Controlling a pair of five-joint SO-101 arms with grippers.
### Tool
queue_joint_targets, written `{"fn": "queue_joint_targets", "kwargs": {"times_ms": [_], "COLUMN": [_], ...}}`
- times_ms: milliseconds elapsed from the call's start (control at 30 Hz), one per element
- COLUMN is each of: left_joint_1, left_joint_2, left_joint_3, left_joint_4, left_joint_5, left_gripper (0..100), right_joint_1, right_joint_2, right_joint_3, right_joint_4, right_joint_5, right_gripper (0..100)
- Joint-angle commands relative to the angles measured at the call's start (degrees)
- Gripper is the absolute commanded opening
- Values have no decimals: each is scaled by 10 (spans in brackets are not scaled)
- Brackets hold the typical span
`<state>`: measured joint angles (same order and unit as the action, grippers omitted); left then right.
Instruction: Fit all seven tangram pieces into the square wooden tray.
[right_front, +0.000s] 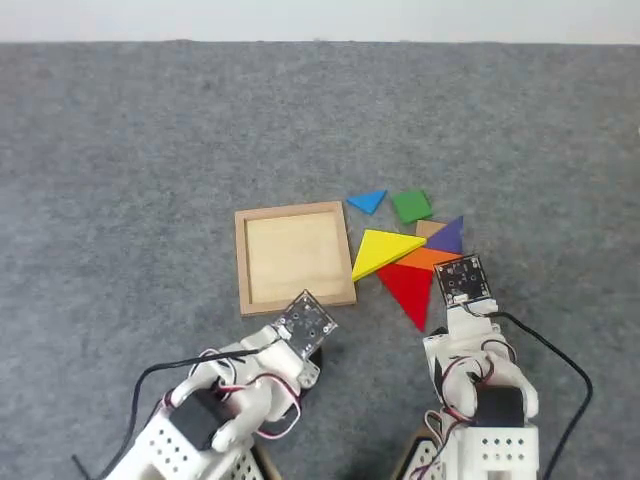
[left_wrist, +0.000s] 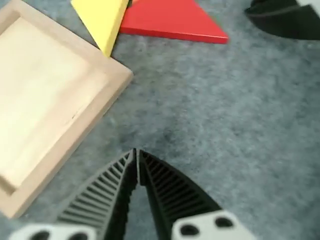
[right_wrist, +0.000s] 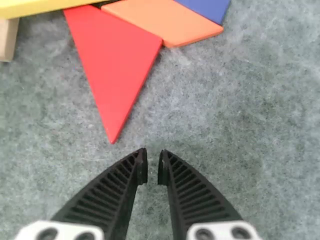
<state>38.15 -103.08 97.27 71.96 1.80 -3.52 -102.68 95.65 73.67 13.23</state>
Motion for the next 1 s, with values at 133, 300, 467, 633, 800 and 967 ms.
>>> {"fn": "queue_joint_targets", "kwargs": {"times_ms": [133, 300, 467, 633, 800, 967], "left_joint_1": [36, -94, -242, -256, -259, -212], "left_joint_2": [-10, -11, -6, 92, 387, 685], "left_joint_3": [-7, -11, -85, -245, -435, -639], "left_joint_4": [-53, -111, -140, -76, -19, 65], "left_joint_5": [-11, -316, -267, -266, -267, -269], "left_gripper": [14, 15, 17, 122, 243, 241], "right_joint_1": [6, 7, 6, 6, 6, 6], "right_joint_2": [0, 0, 0, 0, 0, 0], "right_joint_3": [8, 8, 8, 8, 8, 8], "right_joint_4": [5, 5, 5, 5, 5, 5], "right_joint_5": [-3, -3, -3, -3, -3, -3], "right_gripper": [55, 55, 55, 55, 55, 55]}}
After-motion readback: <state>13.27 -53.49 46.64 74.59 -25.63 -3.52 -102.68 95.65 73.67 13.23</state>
